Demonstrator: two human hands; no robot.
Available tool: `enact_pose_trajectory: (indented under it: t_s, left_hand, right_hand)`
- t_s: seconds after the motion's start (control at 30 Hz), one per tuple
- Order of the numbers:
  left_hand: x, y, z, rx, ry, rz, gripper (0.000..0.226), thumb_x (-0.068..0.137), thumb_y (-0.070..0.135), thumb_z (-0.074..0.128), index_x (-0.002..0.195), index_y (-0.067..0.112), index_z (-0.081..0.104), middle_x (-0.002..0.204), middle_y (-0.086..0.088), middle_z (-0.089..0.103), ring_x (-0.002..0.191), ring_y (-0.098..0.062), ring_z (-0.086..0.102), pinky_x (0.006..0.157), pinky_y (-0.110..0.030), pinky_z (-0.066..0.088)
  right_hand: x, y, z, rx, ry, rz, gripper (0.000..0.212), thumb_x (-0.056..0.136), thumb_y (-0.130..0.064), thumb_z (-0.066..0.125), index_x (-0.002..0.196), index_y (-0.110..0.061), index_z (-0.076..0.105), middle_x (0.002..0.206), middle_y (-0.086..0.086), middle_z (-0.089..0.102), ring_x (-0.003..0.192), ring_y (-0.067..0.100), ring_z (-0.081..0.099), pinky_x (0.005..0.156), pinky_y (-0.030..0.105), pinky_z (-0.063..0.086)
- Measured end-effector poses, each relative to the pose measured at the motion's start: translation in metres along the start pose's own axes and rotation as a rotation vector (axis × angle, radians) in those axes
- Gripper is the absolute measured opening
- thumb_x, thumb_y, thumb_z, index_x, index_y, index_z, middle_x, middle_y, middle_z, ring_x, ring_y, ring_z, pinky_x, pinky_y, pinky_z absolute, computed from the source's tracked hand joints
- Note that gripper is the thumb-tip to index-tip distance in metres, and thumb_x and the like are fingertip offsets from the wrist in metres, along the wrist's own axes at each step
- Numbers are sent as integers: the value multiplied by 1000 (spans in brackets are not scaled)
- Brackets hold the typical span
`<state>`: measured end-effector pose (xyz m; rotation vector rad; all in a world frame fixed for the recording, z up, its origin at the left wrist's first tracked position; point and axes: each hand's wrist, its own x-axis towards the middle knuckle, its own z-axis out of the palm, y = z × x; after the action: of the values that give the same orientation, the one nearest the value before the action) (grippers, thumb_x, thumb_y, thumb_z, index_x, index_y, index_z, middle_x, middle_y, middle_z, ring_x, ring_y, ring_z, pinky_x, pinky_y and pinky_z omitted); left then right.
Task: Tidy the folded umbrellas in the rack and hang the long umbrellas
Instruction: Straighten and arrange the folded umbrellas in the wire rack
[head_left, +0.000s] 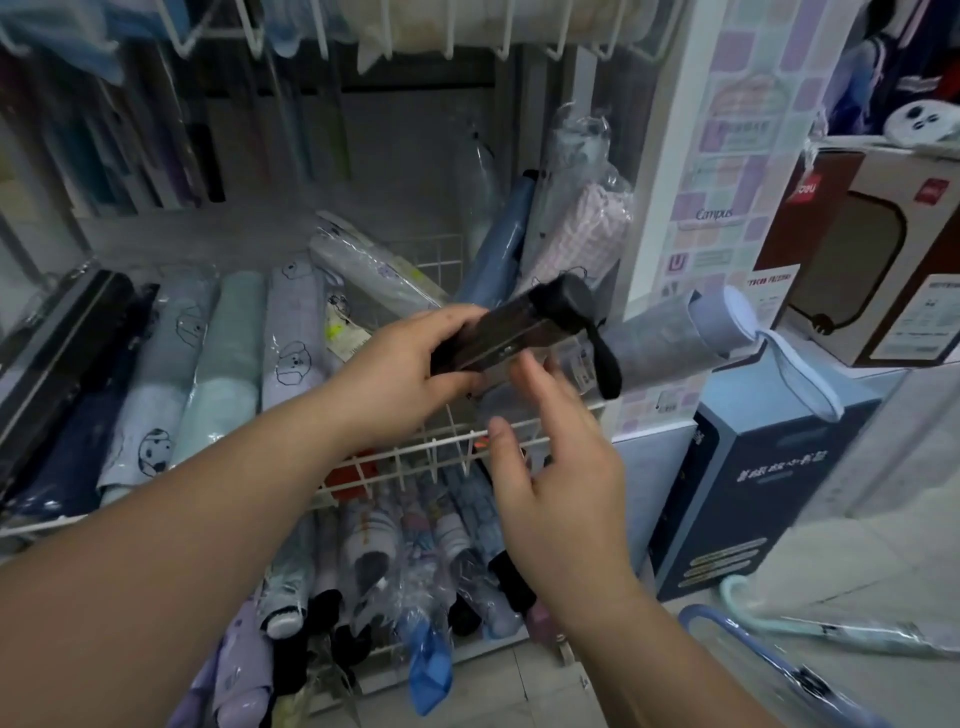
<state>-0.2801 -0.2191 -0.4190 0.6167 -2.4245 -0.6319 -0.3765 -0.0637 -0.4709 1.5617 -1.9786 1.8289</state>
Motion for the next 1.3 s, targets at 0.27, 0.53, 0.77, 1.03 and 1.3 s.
enact_pose_trajectory:
  t_s: [0.27, 0.53, 0.77, 1.03, 1.3]
  left_hand:
    - [9, 24, -20, -328, 225, -113, 39, 89, 23, 76, 125, 29, 65, 110, 12, 75, 104, -7, 71, 94, -30, 57]
    - [16, 26, -46, -652, 258, -461, 21, 98, 22, 66, 119, 21, 66, 96, -2, 79, 75, -15, 75, 57, -24, 56]
    - [3, 4, -55, -720, 399, -502, 67, 96, 11, 66, 150, 36, 37, 109, -6, 76, 88, -26, 76, 68, -36, 58]
    - [-28, -11, -121, -519, 494, -386, 68, 93, -5, 63, 148, 31, 46, 118, -1, 70, 91, -11, 74, 74, -27, 59]
    - [-78, -42, -170, -163, 384, -597, 53, 89, 3, 71, 131, 33, 59, 114, -5, 73, 103, -23, 71, 92, -35, 59]
  right_hand:
    - [53, -31, 7, 297, -55, 66, 54, 102, -17, 52, 145, -48, 41, 127, -22, 56, 99, -9, 57, 95, 14, 48]
    - [101, -26, 43, 306, -313, 124, 62, 101, -18, 53, 145, -58, 33, 111, -15, 69, 76, -3, 64, 82, 22, 55]
    - [102, -15, 76, 478, -534, 252, 61, 99, -14, 56, 145, -50, 38, 115, 2, 72, 99, 20, 73, 94, 42, 57]
    - [127, -71, 127, 558, -522, 207, 59, 99, -9, 56, 150, -32, 38, 95, 9, 71, 76, 18, 69, 67, 30, 55]
    - [97, -101, 199, 316, -653, 182, 56, 95, -22, 64, 148, -18, 45, 126, 15, 66, 113, 28, 64, 98, 38, 53]
